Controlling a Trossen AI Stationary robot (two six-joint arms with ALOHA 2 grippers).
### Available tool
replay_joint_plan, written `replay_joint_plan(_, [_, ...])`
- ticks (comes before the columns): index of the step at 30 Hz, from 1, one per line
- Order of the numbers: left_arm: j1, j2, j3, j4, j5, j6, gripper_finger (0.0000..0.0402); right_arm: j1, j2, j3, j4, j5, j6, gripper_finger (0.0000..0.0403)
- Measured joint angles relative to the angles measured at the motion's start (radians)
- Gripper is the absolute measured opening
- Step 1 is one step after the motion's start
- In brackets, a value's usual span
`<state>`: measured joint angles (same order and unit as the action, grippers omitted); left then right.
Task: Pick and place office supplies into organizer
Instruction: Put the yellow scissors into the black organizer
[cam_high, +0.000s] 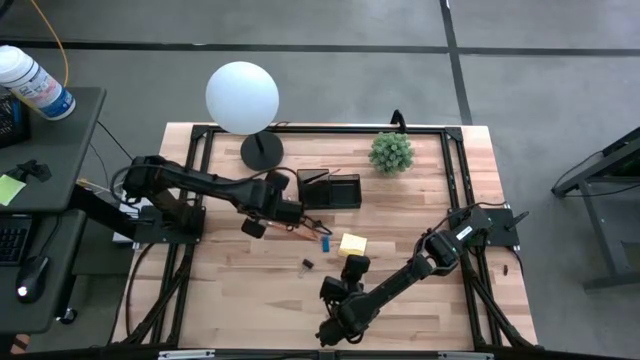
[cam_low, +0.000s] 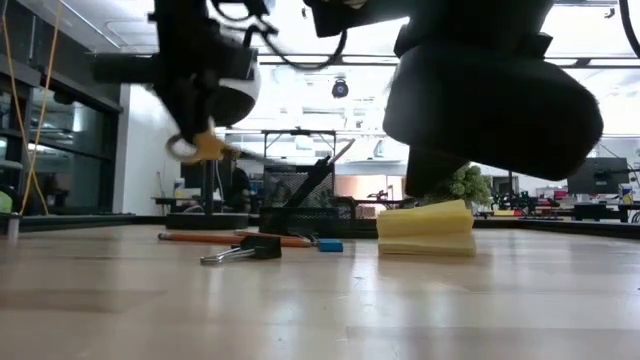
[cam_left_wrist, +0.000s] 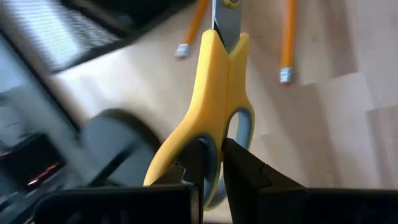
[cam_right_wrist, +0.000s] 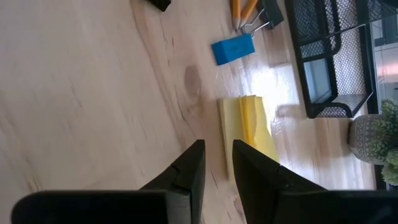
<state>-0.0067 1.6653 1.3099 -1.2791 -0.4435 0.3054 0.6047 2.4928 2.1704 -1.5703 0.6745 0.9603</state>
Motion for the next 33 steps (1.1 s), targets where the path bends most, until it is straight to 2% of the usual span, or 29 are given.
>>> replay_joint_plan(8, [0.0, -0.001, 0.202, -0.099, -0.206, 0.008, 0.0023, 0.014, 0.0, 0.001, 0.0, 0.019, 0.008, 0.0078])
replay_joint_plan(12, [0.0, -0.001, 0.253, -0.109, -0.323, 0.067, 0.0017, 0.014, 0.0, 0.001, 0.007, 0.027, 0.008, 0.0078])
replay_joint_plan(17, [0.0, -0.002, 0.244, -0.116, -0.446, 0.161, 0.0012, 0.012, 0.0, 0.001, 0.034, 0.064, 0.009, 0.0078])
replay_joint_plan(22, [0.0, -0.002, 0.199, -0.101, -0.469, 0.214, 0.0013, 0.012, 0.0, 0.001, 0.045, 0.093, 0.042, 0.0078])
replay_joint_plan(26, [0.0, 0.007, 0.168, -0.097, -0.552, 0.216, 0.0008, 0.015, 0.0, 0.001, 0.046, 0.108, 0.06, 0.0078])
replay_joint_plan(33, [0.003, 0.019, 0.134, -0.033, -0.631, 0.222, 0.0011, 0.021, 0.0, 0.001, 0.065, 0.109, 0.065, 0.0078])
